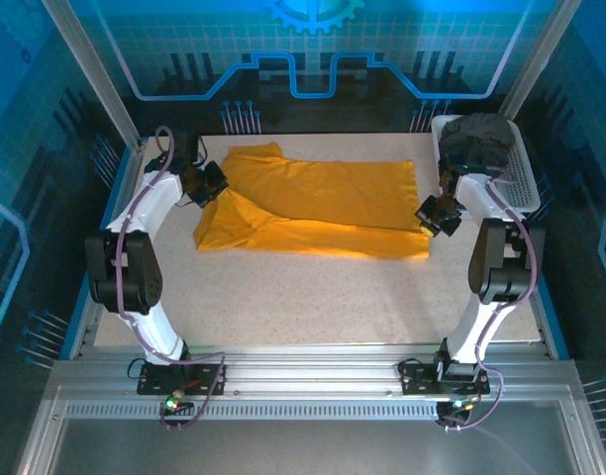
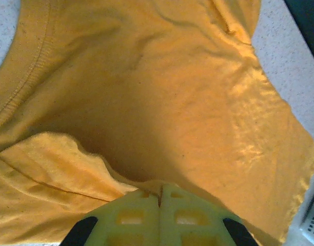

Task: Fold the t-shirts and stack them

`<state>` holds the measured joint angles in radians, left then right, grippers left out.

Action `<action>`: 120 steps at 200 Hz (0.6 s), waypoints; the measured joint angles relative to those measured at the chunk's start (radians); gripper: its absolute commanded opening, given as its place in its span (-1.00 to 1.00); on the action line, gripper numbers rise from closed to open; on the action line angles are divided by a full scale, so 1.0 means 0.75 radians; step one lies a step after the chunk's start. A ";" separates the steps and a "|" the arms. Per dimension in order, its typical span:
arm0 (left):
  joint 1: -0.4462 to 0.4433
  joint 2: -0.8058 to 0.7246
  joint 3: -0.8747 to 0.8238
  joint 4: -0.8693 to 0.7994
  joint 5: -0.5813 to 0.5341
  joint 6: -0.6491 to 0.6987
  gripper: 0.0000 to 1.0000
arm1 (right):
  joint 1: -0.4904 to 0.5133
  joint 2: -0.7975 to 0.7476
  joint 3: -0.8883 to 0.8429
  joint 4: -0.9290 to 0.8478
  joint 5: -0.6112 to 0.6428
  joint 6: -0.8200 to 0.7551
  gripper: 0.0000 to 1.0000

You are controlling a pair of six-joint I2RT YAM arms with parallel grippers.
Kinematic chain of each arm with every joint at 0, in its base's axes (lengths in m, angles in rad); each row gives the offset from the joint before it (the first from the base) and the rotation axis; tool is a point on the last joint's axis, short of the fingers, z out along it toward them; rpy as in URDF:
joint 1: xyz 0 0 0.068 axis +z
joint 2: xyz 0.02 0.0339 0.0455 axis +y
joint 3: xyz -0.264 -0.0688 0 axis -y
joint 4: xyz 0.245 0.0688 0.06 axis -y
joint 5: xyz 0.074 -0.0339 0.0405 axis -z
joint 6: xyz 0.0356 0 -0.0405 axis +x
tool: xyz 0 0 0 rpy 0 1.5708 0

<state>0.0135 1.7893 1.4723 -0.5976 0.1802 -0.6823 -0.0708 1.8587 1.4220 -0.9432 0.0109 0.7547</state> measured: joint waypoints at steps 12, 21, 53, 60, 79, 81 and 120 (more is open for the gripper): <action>-0.001 0.024 0.017 -0.007 -0.005 0.014 -1.00 | 0.004 0.023 0.019 -0.007 0.007 -0.004 -1.00; 0.000 0.037 0.030 -0.010 -0.010 0.023 -1.00 | 0.006 0.041 0.038 -0.012 0.011 -0.007 -1.00; 0.001 0.060 0.060 -0.023 -0.026 0.048 -1.00 | 0.018 0.107 0.117 -0.015 0.020 -0.020 -1.00; 0.003 0.063 0.068 -0.026 -0.031 0.050 -1.00 | 0.020 0.121 0.135 -0.020 0.021 -0.024 -1.00; 0.005 0.078 0.096 -0.036 -0.037 0.051 -1.00 | 0.024 0.161 0.181 -0.025 0.023 -0.028 -1.00; 0.005 0.080 0.099 -0.036 -0.037 0.051 -1.00 | 0.025 0.165 0.186 -0.025 0.024 -0.029 -1.00; 0.006 0.117 0.148 -0.049 -0.055 0.052 -1.00 | 0.027 0.237 0.277 -0.049 0.046 -0.040 -1.00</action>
<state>0.0181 1.8774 1.5833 -0.6346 0.1390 -0.6434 -0.0505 2.0361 1.6295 -0.9798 0.0456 0.7246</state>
